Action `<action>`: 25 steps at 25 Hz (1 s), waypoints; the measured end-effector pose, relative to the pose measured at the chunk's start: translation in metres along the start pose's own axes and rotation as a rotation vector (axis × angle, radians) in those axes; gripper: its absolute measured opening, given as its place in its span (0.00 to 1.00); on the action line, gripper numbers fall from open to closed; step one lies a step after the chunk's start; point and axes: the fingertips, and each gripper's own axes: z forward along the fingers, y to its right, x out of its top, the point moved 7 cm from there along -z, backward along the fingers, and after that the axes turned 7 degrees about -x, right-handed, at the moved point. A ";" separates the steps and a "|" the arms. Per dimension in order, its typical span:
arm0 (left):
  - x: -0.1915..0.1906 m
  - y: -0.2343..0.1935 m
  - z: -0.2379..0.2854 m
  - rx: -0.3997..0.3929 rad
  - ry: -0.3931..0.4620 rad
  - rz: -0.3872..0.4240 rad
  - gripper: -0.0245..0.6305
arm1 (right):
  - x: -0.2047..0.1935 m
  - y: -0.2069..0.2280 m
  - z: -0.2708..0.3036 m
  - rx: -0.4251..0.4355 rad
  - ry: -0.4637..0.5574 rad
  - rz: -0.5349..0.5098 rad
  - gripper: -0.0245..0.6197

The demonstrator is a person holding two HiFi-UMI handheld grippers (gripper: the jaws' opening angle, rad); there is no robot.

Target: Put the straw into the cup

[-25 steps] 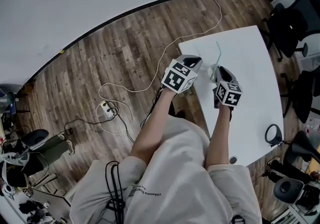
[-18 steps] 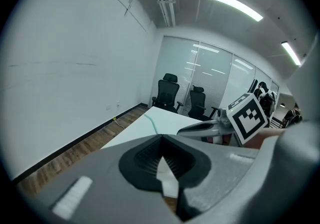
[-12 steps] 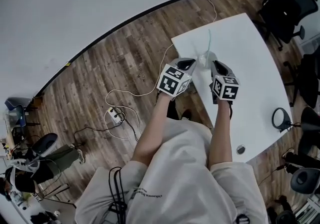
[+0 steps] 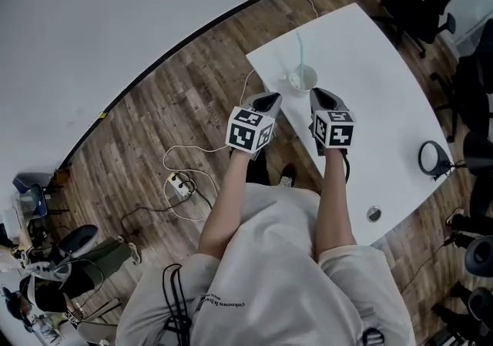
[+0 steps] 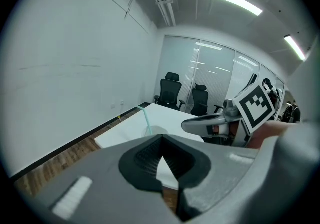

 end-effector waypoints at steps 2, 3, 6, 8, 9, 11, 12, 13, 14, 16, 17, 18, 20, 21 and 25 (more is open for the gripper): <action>-0.001 0.001 0.000 0.005 0.014 -0.005 0.04 | 0.000 0.000 -0.003 -0.001 0.006 -0.006 0.09; -0.001 0.000 0.002 0.005 0.022 -0.011 0.04 | 0.002 0.001 -0.003 -0.001 0.007 -0.015 0.08; 0.006 -0.010 0.013 -0.011 0.014 -0.024 0.04 | 0.009 0.005 -0.004 -0.004 0.001 -0.023 0.08; 0.011 -0.013 0.017 -0.022 0.014 -0.034 0.04 | 0.011 0.007 -0.006 -0.009 -0.013 -0.026 0.08; 0.015 -0.015 0.016 -0.022 0.022 -0.039 0.04 | 0.013 0.008 -0.007 -0.011 -0.016 -0.030 0.08; 0.017 -0.015 0.014 -0.029 0.037 -0.044 0.04 | 0.016 0.010 -0.010 -0.012 -0.011 -0.037 0.08; 0.016 -0.014 0.014 -0.037 0.033 -0.041 0.04 | 0.016 0.012 -0.011 -0.014 -0.008 -0.033 0.08; 0.012 -0.013 0.016 -0.044 0.021 -0.036 0.04 | 0.014 0.014 -0.012 -0.018 -0.007 -0.028 0.08; 0.009 -0.011 0.017 -0.047 0.010 -0.034 0.04 | 0.012 0.017 -0.013 -0.022 -0.011 -0.027 0.08; 0.002 -0.008 0.019 -0.047 0.007 -0.045 0.04 | 0.005 0.023 -0.017 -0.029 -0.026 -0.035 0.08; -0.001 -0.006 0.018 -0.045 0.009 -0.050 0.04 | 0.002 0.026 -0.019 -0.030 -0.031 -0.034 0.08; -0.003 -0.005 0.018 -0.042 0.008 -0.050 0.04 | -0.001 0.029 -0.020 -0.031 -0.034 -0.029 0.08; -0.002 -0.005 0.017 -0.036 0.008 -0.044 0.04 | -0.003 0.032 -0.022 -0.026 -0.039 -0.023 0.08; -0.001 -0.006 0.016 -0.034 0.012 -0.046 0.04 | -0.004 0.032 -0.023 -0.019 -0.044 -0.027 0.08; -0.001 -0.006 0.013 -0.026 0.022 -0.055 0.04 | -0.003 0.029 -0.022 0.009 -0.059 -0.047 0.08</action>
